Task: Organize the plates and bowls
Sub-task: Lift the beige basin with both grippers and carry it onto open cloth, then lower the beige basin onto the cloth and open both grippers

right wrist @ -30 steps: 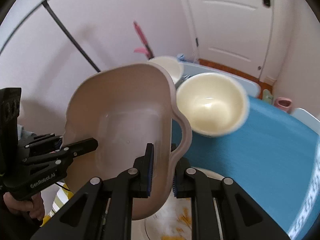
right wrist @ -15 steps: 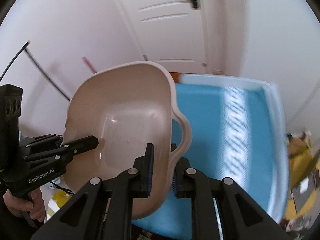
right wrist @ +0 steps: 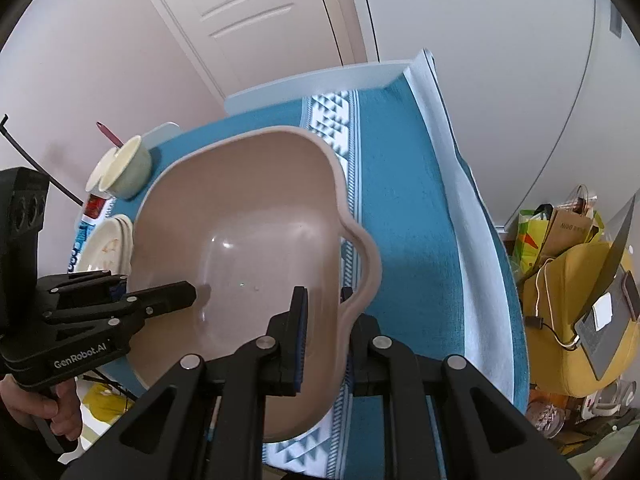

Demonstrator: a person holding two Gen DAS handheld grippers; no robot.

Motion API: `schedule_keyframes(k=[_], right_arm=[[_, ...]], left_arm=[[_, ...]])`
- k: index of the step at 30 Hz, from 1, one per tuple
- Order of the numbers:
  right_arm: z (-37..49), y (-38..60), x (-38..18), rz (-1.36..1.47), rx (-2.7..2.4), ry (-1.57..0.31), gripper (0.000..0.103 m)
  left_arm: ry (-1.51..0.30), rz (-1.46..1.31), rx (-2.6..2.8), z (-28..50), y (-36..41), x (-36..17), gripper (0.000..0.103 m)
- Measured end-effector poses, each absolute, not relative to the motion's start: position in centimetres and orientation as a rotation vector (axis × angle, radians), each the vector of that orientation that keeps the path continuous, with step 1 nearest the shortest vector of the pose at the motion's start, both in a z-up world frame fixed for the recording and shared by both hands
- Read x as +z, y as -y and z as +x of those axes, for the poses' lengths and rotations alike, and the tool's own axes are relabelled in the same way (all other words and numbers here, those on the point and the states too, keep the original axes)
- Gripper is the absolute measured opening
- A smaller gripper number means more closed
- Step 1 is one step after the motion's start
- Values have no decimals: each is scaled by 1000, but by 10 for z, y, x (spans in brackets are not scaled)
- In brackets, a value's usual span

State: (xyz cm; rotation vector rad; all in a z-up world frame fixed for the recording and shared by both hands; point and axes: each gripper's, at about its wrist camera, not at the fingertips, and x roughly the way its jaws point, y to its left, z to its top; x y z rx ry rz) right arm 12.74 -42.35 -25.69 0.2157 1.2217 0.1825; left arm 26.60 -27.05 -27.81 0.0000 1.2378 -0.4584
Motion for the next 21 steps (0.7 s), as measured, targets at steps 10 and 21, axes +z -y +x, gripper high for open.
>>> schedule_keyframes(k=[10,21], right_arm=[[125,424,-272,246,172,-1265,14],[128,434,-278,369,165,-1271,42]], left_arm=[[-1249,64,-437,261,284,-297,14],[-1206,142,-426,261,293,-291,76]])
